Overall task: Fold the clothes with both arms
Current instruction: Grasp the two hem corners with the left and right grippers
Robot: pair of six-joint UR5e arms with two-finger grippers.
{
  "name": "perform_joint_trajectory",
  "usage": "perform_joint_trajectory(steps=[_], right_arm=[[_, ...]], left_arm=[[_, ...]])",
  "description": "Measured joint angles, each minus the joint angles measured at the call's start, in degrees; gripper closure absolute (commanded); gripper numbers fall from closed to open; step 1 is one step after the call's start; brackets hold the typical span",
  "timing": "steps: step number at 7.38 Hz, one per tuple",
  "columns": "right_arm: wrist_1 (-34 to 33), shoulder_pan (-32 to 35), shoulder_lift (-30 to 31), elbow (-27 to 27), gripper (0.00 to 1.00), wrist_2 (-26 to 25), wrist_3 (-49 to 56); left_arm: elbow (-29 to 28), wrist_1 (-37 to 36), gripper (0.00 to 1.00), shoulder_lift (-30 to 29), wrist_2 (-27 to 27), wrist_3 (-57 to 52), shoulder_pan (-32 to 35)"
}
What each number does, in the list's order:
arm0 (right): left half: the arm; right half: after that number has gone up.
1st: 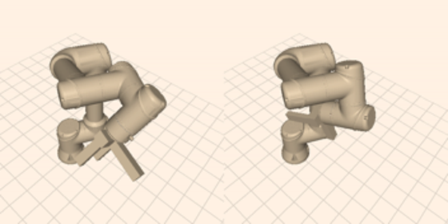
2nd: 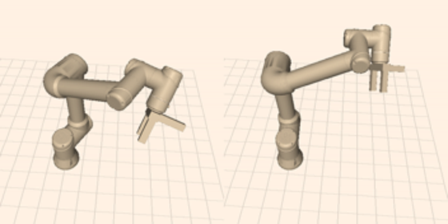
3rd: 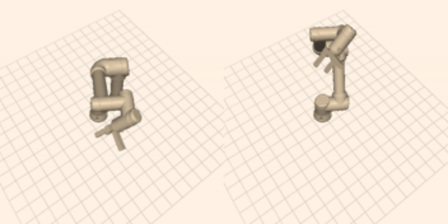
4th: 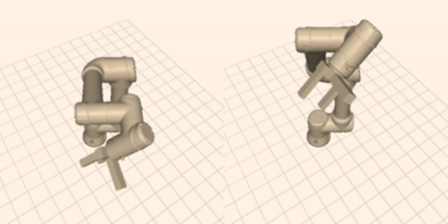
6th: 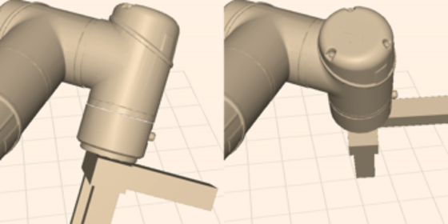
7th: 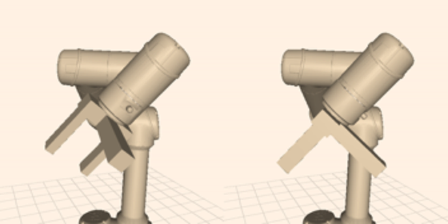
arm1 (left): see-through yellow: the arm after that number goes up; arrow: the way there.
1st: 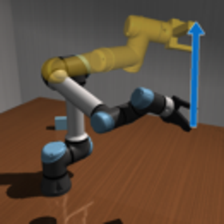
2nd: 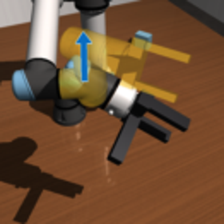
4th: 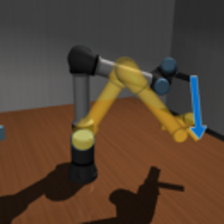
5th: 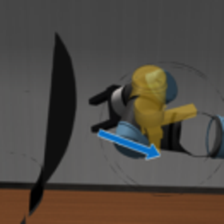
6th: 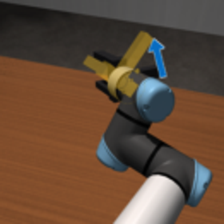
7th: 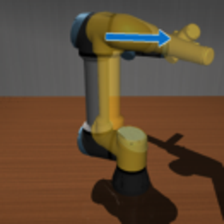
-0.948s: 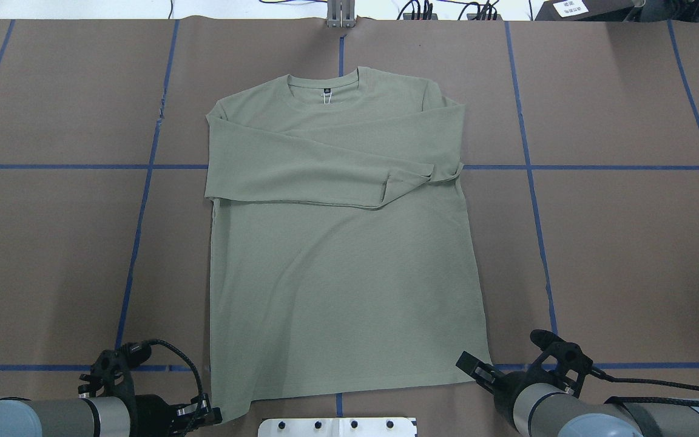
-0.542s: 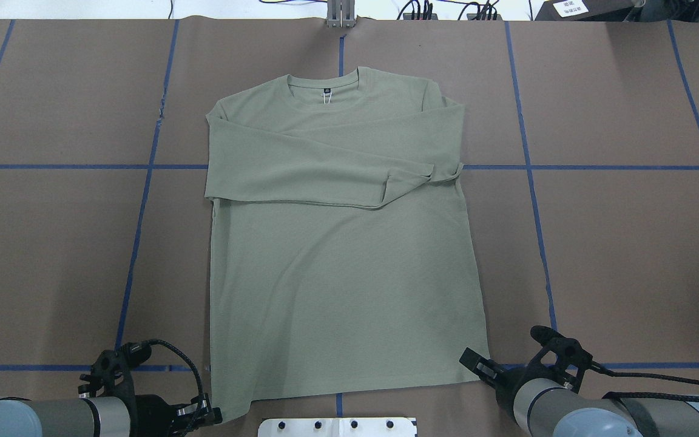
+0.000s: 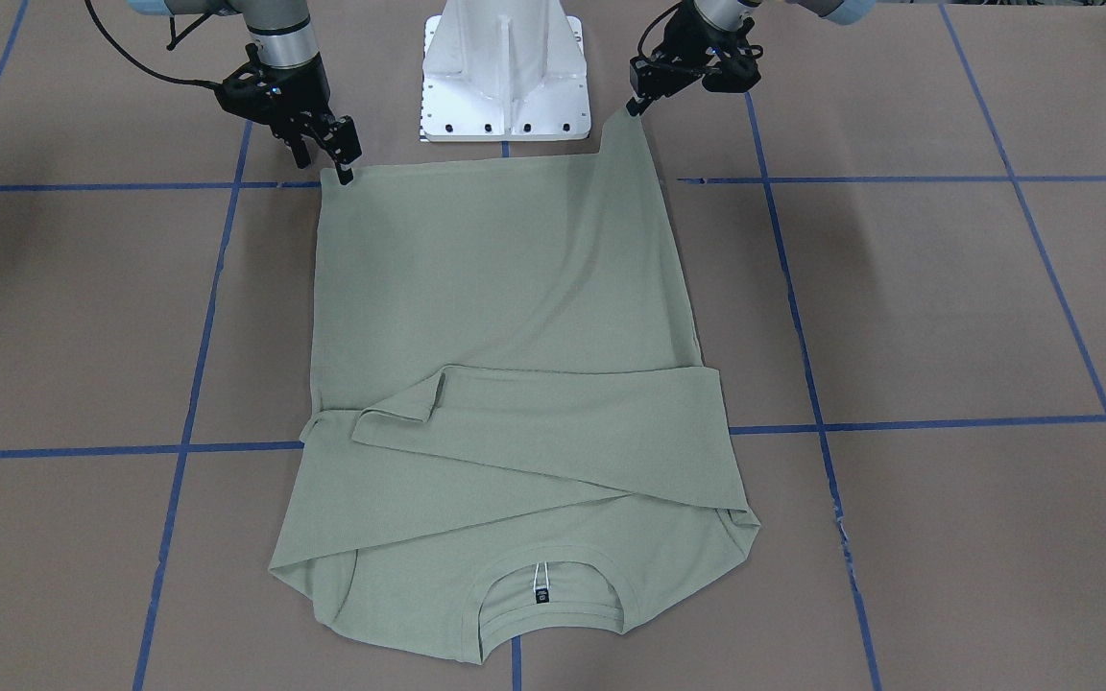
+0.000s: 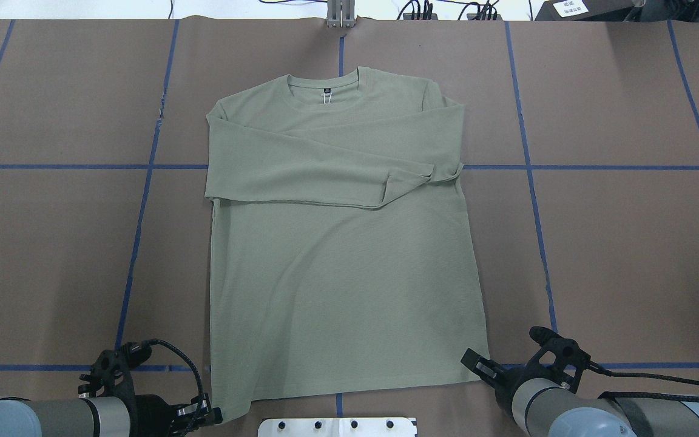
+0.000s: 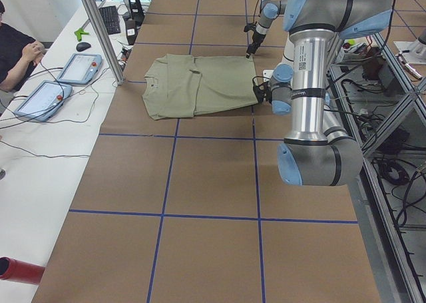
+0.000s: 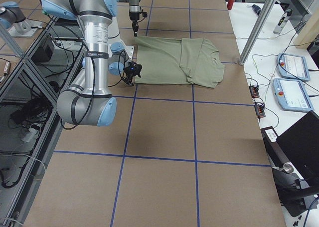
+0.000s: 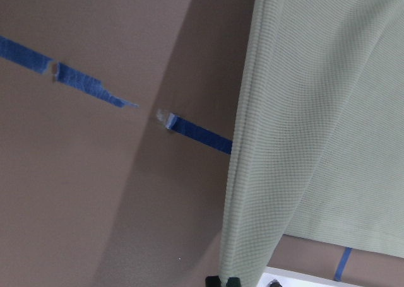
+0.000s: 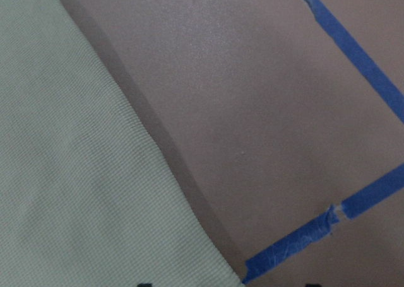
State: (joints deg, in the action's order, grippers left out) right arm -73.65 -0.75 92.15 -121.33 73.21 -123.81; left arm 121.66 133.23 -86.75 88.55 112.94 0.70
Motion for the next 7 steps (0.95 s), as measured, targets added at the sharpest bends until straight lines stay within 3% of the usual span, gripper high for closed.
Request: perform_joint_trajectory(steps=[3,5,7], right_arm=[[0.00,-0.10,-0.06,0.07,0.24,-0.08,-0.05],[0.00,-0.16,-0.14,0.15,0.36,-0.09,-0.13],[0.00,-0.19,-0.34,0.20,0.83,-0.15,-0.27]], left_arm=[[0.06,0.01,1.00,0.00,-0.04,0.00,0.00],[0.12,0.01,1.00,0.00,-0.05,0.00,0.00],[0.15,0.01,1.00,0.00,-0.05,0.00,0.00]])
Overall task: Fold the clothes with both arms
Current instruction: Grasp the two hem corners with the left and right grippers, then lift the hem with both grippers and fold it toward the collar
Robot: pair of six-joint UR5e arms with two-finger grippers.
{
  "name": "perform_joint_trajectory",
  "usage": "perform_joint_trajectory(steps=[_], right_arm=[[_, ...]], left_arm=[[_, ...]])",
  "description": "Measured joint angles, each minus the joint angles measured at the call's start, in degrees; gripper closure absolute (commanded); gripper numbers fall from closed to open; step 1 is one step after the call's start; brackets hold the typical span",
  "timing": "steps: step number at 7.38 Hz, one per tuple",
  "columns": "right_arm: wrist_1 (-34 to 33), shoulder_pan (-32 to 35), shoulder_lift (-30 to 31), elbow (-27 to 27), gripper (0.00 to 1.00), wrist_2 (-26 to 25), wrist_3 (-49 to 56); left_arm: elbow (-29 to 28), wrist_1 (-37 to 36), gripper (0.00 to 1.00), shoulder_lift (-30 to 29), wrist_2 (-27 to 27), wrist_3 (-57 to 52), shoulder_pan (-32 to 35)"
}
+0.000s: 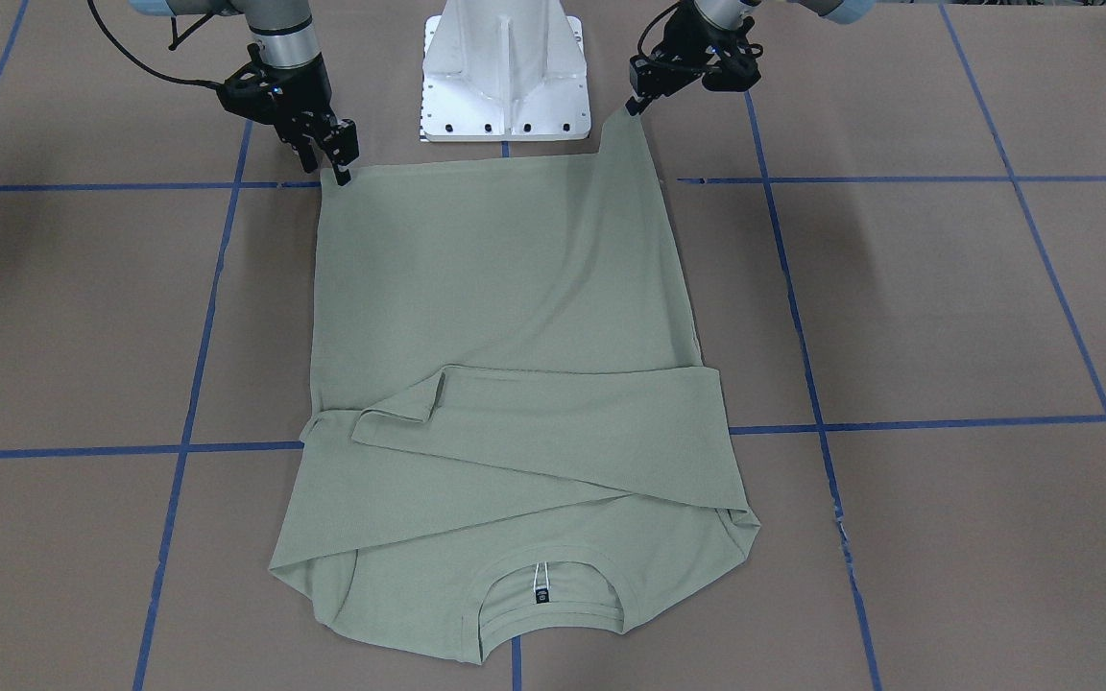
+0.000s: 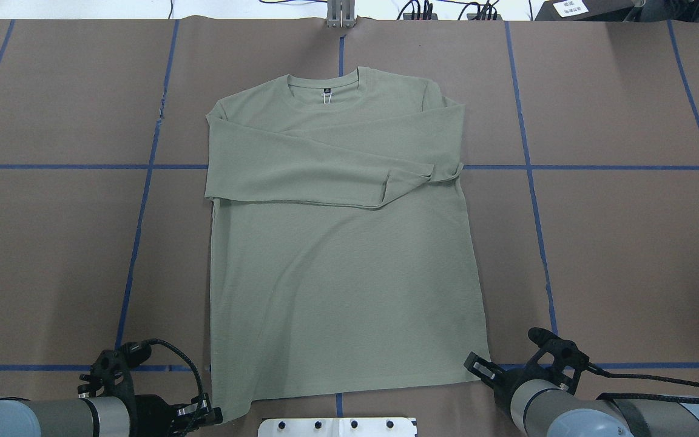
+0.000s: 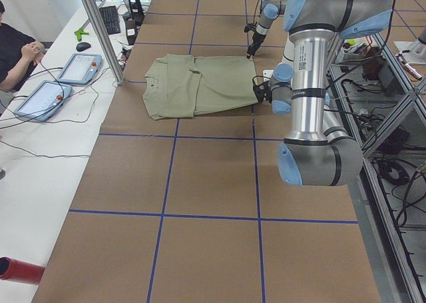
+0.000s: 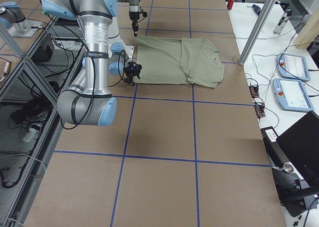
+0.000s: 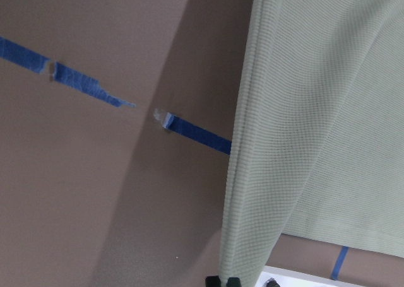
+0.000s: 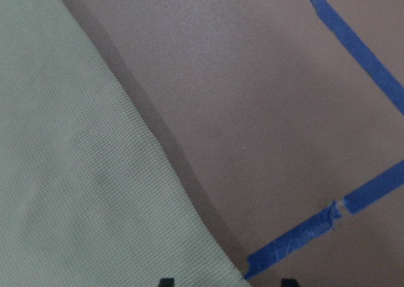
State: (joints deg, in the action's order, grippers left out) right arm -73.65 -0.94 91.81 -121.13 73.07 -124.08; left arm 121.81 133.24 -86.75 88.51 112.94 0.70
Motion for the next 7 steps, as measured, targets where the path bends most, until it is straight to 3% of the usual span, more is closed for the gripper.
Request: perform_joint_trajectory(steps=[1,5,6,7], right_arm=[[0.00,0.02,-0.33,0.01,1.00,-0.04,-0.24],[-0.49,0.90,-0.66,-1.17,1.00,0.02,-0.93],[-3.99,1.60,-0.47,-4.37,1.00,0.49,-0.87],[-11.56,2.07,-0.52,-10.65,1.00,2.23,-0.74]], left_arm=[[0.00,0.00,1.00,0.00,0.00,0.00,0.00],[0.31,0.00,1.00,-0.07,-0.08,0.05,-0.04],[1.49,-0.11,1.00,0.05,0.51,0.06,0.06],[4.55,-0.85,1.00,0.47,2.81,0.03,0.78]])
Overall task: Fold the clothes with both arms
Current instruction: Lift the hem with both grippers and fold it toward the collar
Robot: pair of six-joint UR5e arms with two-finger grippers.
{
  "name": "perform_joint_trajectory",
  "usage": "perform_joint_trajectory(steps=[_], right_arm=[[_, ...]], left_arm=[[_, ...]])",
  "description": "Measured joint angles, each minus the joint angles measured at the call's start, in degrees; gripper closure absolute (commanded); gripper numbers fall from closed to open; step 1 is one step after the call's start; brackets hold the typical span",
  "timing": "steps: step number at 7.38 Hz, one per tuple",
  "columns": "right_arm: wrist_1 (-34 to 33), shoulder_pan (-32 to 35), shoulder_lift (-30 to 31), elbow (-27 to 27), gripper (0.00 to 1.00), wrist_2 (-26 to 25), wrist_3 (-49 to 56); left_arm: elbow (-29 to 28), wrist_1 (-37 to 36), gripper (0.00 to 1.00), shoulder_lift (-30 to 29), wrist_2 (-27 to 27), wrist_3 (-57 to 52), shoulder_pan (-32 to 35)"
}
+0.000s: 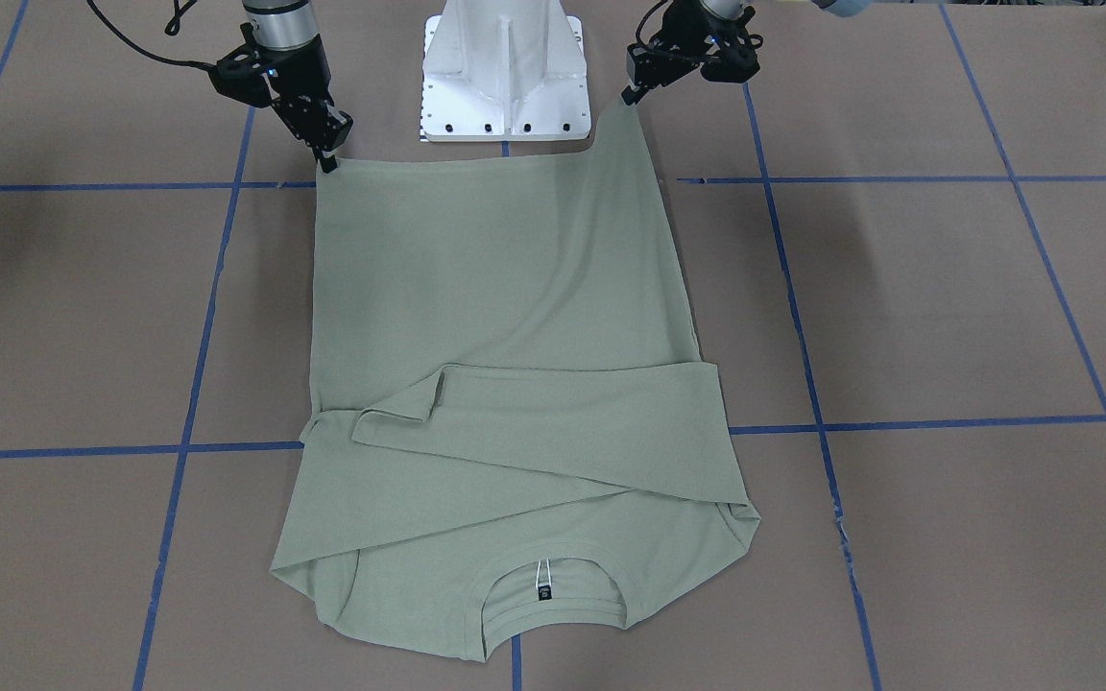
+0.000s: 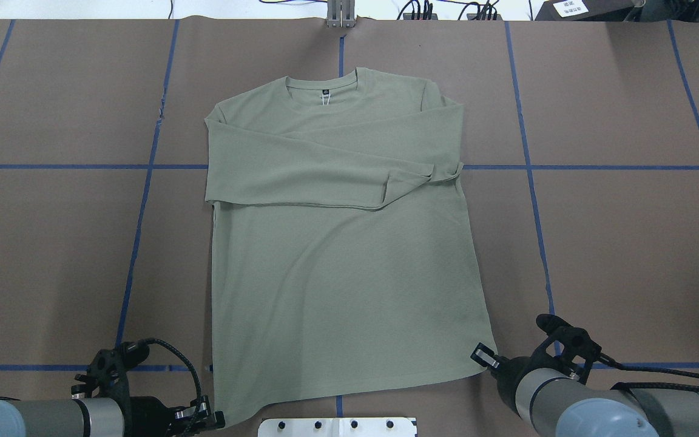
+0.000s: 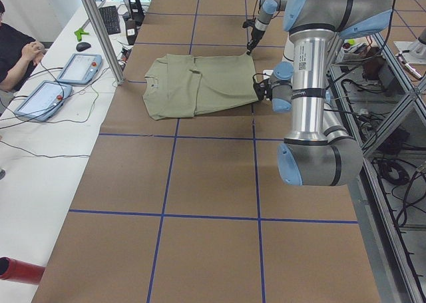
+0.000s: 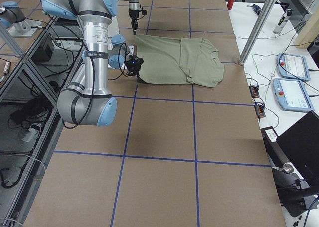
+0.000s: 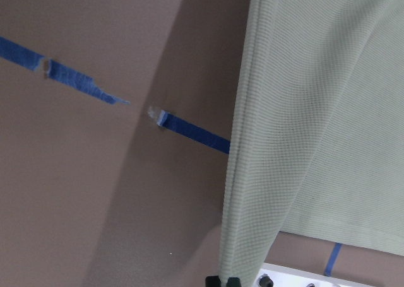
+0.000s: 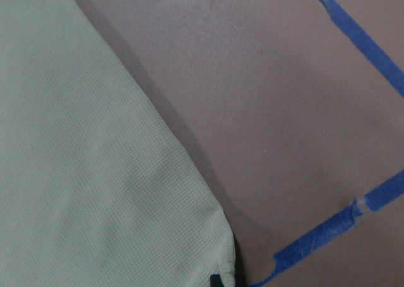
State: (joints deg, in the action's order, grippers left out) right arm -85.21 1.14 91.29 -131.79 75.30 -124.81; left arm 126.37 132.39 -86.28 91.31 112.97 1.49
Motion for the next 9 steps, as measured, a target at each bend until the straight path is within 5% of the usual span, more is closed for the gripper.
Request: perform_joint_trajectory(steps=[2,4,6,9], right_arm=[[-16.60,1.50,-1.20,-16.47,1.00,7.63,0.29],[-28.60,8.54,-9.23,-23.29,1.00,17.65,3.66],[-34.09,16.02,-17.37,-19.25,1.00,21.15,13.59],[-34.32,31.70,-29.90,-1.21,1.00,24.36,32.54]], left_arm=[[11.00,-8.95,1.00,0.31,8.50,-0.08,3.82],[19.31,-20.06,1.00,-2.00,15.70,-1.35,9.45],[15.11,-23.10,1.00,-7.05,17.30,-7.93,16.31],[-0.21,-25.39,1.00,-19.13,19.22,-24.84,31.77]])
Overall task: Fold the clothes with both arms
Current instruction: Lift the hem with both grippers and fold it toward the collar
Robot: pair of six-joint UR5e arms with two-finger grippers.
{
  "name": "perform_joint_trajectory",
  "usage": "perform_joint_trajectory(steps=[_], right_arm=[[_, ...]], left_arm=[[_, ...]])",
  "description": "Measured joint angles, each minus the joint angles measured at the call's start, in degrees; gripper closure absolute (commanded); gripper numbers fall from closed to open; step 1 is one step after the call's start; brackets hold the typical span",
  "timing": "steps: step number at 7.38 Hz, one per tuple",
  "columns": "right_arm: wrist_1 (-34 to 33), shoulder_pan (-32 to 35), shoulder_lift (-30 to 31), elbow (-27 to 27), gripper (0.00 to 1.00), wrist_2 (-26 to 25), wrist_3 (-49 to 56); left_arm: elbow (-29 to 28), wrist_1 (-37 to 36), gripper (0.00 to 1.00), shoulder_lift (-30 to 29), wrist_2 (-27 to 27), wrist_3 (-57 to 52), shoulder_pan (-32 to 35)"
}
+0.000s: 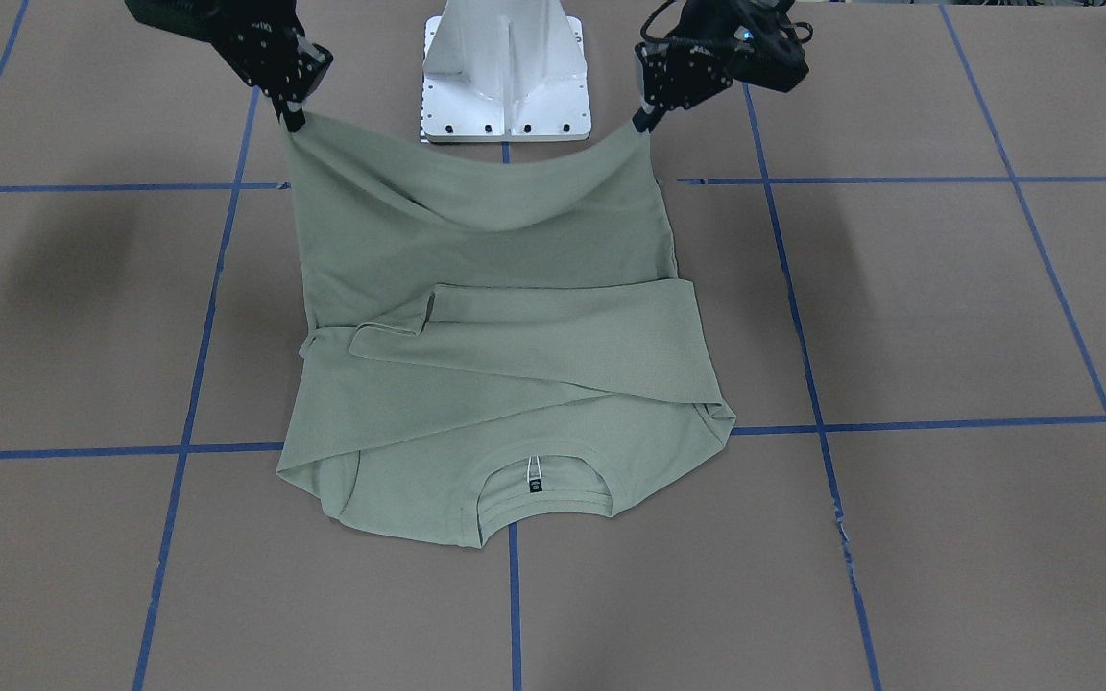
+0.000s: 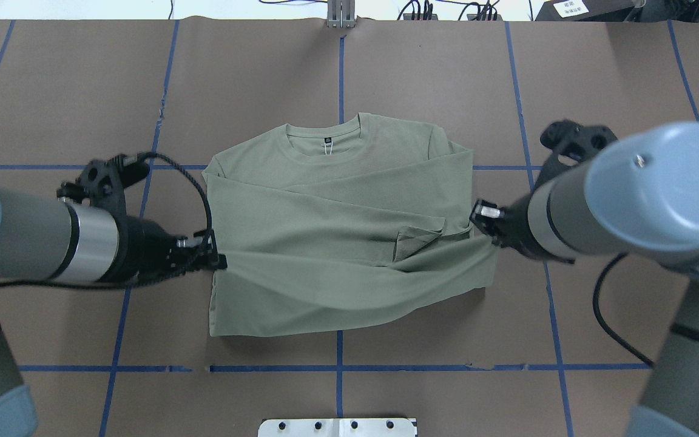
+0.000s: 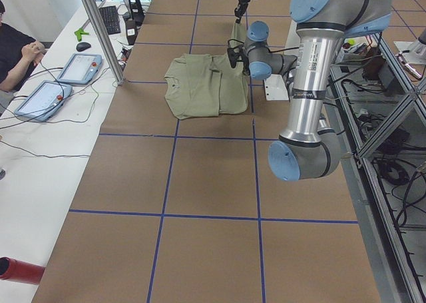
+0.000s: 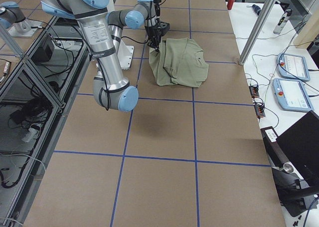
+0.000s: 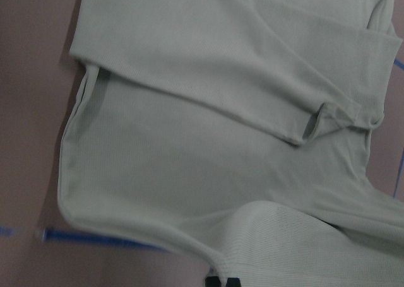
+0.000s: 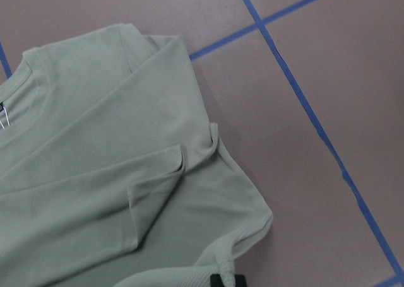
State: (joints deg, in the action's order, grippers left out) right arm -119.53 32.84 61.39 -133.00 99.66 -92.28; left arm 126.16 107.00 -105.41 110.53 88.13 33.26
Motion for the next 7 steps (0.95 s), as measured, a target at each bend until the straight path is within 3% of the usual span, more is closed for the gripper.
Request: perform_joint_trajectory(steps=[2,4,7], right_arm=[[3.14,7.30,-7.49,12.71,1.00,1.66,4.53],[10.72,10.76,-12.71,26.81,1.00,1.84,6.55],[25.25,12.95,-18.27,48.07,1.00,1.60,9.70]], left_arm=[[-7.57,-4.72,1.00,-6.64,4.29,-11.30,10.06],[-17.45,-4.73,1.00,-10.94,4.77,-18.60,13.90],[-35.87,5.02,1.00,-15.34,0.93,-21.41,14.47]])
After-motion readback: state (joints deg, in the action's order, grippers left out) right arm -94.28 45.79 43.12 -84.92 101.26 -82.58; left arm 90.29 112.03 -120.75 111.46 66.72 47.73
